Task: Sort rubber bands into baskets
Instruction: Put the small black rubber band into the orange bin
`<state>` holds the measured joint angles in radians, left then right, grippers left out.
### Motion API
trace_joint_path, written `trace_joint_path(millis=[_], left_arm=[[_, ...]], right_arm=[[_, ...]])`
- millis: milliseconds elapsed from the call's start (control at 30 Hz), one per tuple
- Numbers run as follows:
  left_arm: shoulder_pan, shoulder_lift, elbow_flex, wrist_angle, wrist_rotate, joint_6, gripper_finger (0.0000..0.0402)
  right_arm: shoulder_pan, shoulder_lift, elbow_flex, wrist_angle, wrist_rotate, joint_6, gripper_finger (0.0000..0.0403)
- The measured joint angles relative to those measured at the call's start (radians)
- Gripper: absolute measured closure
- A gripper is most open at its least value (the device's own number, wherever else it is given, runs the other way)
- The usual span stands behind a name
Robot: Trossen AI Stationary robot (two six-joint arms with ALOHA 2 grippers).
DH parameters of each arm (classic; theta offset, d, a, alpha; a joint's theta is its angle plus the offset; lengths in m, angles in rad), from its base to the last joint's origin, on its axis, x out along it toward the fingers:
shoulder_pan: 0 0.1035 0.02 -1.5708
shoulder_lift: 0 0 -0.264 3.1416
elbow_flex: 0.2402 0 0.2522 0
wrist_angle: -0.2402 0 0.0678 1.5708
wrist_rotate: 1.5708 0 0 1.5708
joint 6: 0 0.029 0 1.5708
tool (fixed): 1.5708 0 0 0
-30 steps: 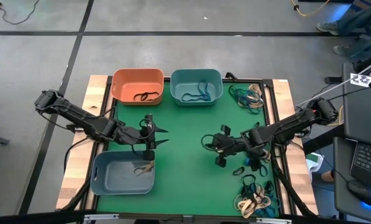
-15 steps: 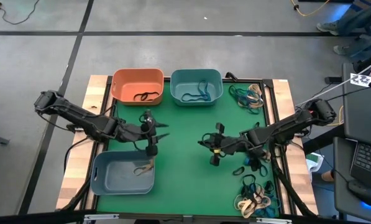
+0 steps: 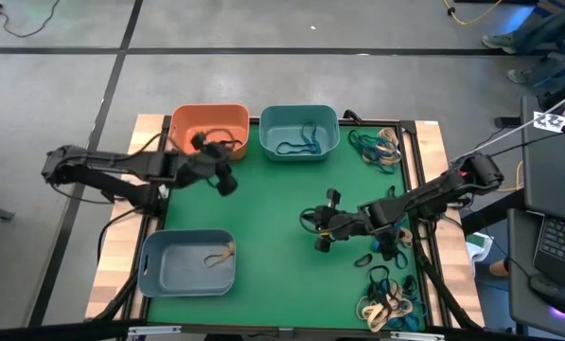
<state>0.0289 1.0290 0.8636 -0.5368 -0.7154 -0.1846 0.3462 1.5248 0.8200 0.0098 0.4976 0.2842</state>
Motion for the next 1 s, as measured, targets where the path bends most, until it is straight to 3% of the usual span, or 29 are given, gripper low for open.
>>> trace_joint_path(millis=[333,533,733,1000], left_arm=[[0.298,0.002,0.003,-0.135,0.09,0.001,0.0247],[0.457,0.019,0.003,-0.169,0.275,-0.019,0.0247],[0.573,0.1,0.003,-0.197,0.347,-0.018,0.0247],[0.659,0.233,0.003,-0.213,0.353,0.008,0.0247]], right_arm=[[0.0,0.009,0.0,0.001,-0.01,0.002,0.0386],[0.0,0.018,0.0,0.005,-0.011,0.002,0.0386],[0.0,0.017,0.0,0.019,-0.011,-0.001,0.0386],[0.0,0.017,0.0,0.019,-0.012,-0.001,0.0386]])
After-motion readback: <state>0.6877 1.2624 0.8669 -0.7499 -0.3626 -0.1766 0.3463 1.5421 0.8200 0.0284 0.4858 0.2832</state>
